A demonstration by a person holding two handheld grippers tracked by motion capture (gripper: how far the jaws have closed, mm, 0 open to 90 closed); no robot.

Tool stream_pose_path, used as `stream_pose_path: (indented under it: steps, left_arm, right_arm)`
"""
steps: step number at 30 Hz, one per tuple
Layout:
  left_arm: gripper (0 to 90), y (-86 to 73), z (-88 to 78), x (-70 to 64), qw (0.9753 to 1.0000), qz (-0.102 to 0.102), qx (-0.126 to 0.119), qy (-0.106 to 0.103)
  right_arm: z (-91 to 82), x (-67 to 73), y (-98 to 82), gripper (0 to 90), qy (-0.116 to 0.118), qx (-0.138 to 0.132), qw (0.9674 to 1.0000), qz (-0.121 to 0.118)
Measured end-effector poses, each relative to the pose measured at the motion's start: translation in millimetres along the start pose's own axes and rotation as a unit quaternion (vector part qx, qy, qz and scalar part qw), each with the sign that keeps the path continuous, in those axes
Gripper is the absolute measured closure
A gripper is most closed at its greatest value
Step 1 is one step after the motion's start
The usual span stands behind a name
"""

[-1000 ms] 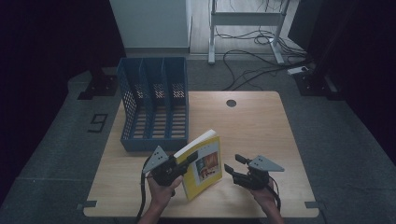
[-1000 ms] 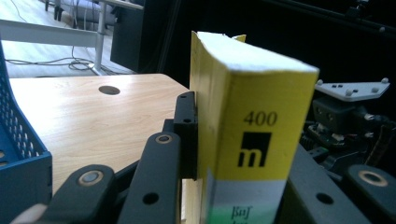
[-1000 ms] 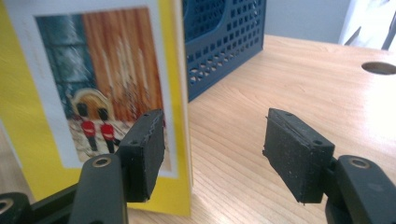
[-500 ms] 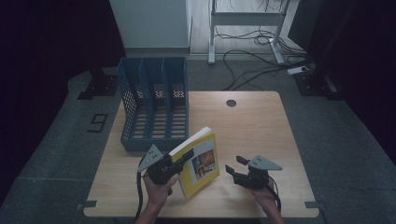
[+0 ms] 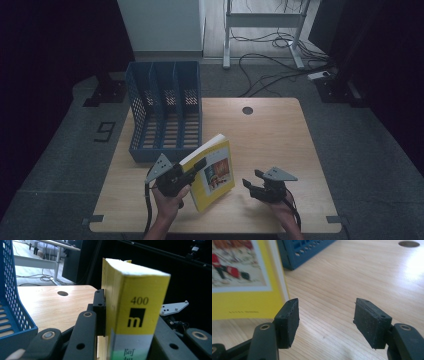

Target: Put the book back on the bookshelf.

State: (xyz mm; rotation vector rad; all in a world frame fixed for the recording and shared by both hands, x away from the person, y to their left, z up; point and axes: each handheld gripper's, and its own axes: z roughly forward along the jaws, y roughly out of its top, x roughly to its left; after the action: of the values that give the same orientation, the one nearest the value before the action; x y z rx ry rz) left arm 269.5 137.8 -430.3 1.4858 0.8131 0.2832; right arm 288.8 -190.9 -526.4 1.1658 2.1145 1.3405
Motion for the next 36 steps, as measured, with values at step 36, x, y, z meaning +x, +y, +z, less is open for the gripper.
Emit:
stream_pose_path:
  steps: [36]
  left_arm:
    - [75.2,48.2,-16.8,8.5,0.9984,-0.004,-0.049,0.026]
  right_arm:
    - [11.8,-11.0,-15.4,34.1,-0.041,0.057,0.9974,0.017]
